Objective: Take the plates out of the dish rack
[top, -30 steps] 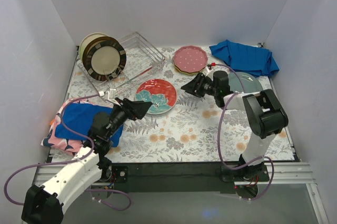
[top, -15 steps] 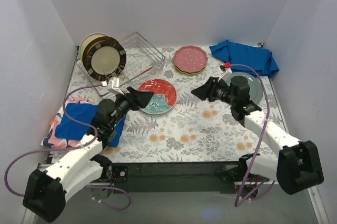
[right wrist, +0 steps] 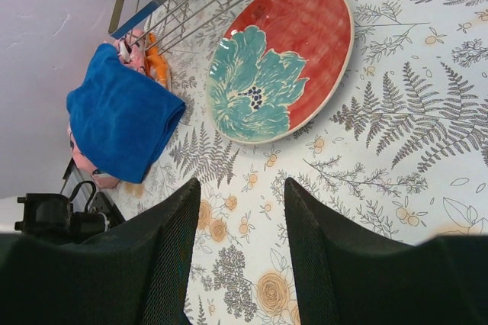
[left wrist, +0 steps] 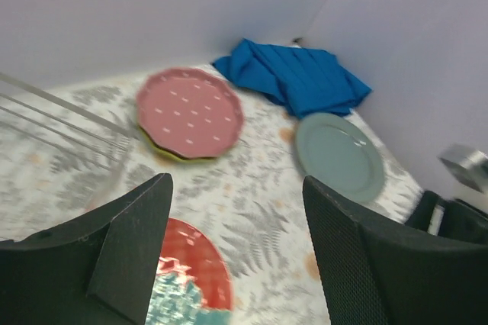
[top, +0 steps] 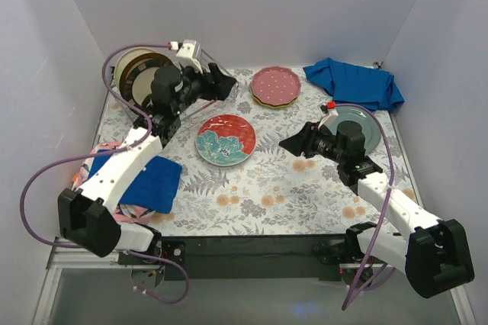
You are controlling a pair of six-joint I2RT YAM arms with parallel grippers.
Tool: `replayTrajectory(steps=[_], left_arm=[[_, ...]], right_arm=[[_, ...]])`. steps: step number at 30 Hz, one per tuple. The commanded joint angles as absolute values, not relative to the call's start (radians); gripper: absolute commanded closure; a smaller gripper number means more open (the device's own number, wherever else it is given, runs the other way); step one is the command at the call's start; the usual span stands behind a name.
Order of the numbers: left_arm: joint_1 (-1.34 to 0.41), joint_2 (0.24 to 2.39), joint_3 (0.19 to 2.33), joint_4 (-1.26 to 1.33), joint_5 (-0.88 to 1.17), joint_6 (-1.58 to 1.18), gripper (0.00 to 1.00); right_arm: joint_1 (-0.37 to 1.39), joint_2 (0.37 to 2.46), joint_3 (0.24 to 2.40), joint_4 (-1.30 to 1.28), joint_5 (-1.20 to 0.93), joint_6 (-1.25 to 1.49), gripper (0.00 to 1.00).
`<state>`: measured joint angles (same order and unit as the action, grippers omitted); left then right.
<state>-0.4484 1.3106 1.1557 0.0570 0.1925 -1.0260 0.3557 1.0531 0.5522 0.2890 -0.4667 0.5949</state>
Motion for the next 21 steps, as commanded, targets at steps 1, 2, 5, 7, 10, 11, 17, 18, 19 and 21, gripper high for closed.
replayTrajectory(steps=[1,2,5,7,10,11,17,18,19,21], left_arm=[[-0.333,1.434,1.340,-0.190,0.263,-0.761,0.34],[-0.249,1.456,1.356,-0.199,0.302,-0.752,0.34],[-0.036,1.551,1.445,-0.218,0.539,-0.749,0.36],[0.058,1.632,1.511,-0.247,0.629,-0.741,0.38],[0.139,1.704,1.653,-0.351,0.661,-0.652,0.40],[0.146,1.733,1.719,-0.412,0.625,-0.582,0.41],[0.155,1.762,1.816,-0.509,0.558,-0.422,0.40],[0.156,1.781,1.853,-0.518,0.540,-0.422,0.40],[0.156,1.789,1.870,-0.528,0.528,-0.428,0.40],[0.172,1.807,1.896,-0.535,0.479,-0.454,0.41]], right_arm=[[0.364,1.034,0.555,0.339,-0.476,0.589,0.46],[0.362,1.028,0.554,0.339,-0.476,0.588,0.46],[0.361,1.011,0.548,0.339,-0.466,0.578,0.46],[0.364,1.003,0.537,0.339,-0.457,0.575,0.46],[0.362,1.002,0.532,0.341,-0.449,0.571,0.46],[0.361,1.003,0.534,0.341,-0.454,0.569,0.46],[0.364,1.017,0.537,0.342,-0.459,0.565,0.46],[0.362,1.017,0.537,0.342,-0.459,0.568,0.46],[0.364,1.022,0.537,0.342,-0.459,0.566,0.46],[0.362,1.020,0.537,0.342,-0.460,0.566,0.46]])
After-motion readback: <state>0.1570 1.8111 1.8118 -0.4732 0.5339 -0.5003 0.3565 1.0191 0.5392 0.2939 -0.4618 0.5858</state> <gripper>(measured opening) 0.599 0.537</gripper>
